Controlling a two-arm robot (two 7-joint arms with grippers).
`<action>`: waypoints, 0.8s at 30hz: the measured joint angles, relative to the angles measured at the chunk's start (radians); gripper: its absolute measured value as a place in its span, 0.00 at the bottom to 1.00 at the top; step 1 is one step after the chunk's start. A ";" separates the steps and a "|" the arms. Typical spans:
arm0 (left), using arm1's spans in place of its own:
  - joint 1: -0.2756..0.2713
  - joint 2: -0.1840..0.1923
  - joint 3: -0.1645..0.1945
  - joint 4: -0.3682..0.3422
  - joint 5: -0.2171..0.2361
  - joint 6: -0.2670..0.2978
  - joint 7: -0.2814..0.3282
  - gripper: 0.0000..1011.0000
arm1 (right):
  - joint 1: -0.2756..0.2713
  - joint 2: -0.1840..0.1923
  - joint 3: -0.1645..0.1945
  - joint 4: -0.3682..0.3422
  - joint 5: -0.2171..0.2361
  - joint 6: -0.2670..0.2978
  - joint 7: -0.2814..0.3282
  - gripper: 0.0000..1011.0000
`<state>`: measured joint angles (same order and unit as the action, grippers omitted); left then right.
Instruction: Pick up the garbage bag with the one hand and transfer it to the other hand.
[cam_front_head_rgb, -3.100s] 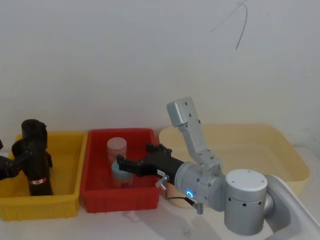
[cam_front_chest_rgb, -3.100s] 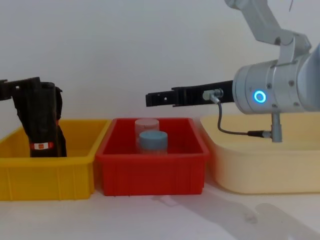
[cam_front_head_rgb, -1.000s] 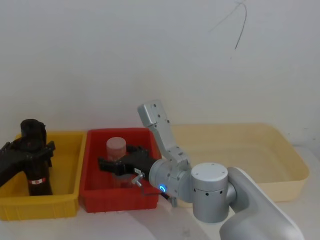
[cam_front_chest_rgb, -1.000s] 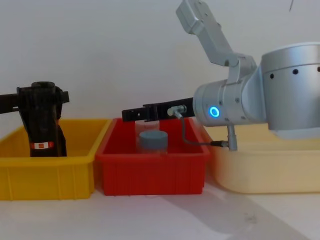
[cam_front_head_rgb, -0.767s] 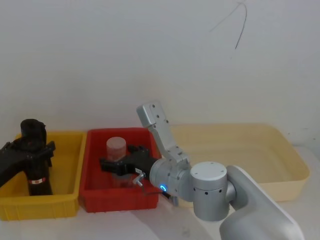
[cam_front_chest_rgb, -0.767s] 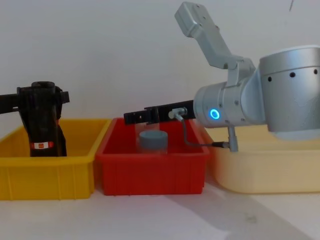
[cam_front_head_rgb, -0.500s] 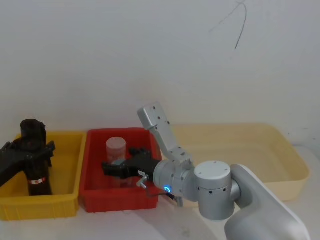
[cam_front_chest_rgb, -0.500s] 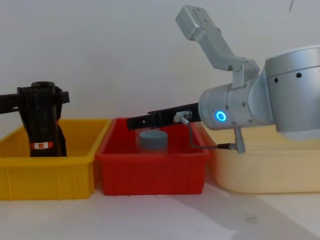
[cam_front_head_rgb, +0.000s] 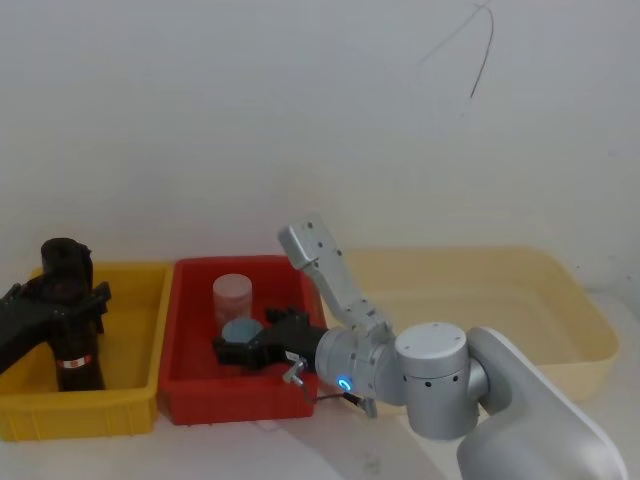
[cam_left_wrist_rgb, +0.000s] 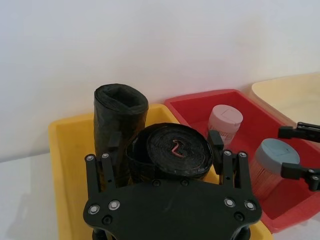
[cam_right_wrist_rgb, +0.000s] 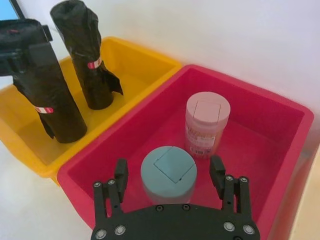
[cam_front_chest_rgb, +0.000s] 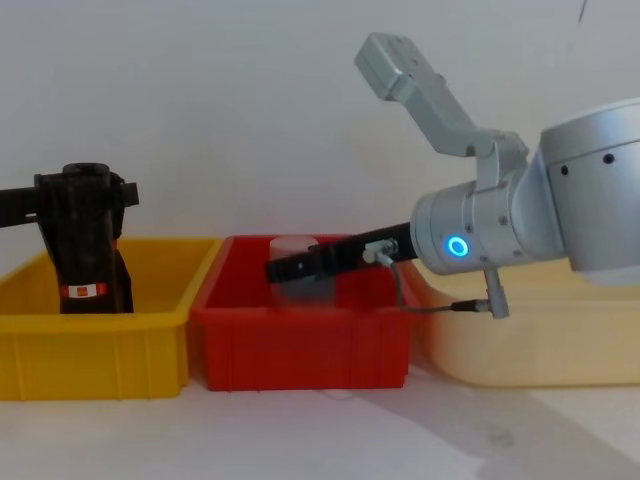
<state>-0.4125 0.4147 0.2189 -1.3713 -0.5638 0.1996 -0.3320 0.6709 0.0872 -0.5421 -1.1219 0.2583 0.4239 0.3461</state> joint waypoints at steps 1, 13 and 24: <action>0.000 0.000 0.000 0.000 0.000 0.000 0.000 0.99 | 0.001 -0.001 0.000 0.003 -0.001 0.000 0.000 0.99; 0.000 0.000 0.000 0.000 0.000 0.000 0.000 0.99 | 0.011 -0.013 0.001 0.046 -0.011 -0.001 0.008 0.99; 0.000 0.000 0.000 0.000 0.000 0.000 0.000 0.99 | 0.014 -0.019 0.005 0.060 -0.014 0.000 0.011 0.76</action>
<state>-0.4125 0.4147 0.2189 -1.3715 -0.5638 0.1996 -0.3320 0.6853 0.0685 -0.5373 -1.0620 0.2445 0.4236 0.3576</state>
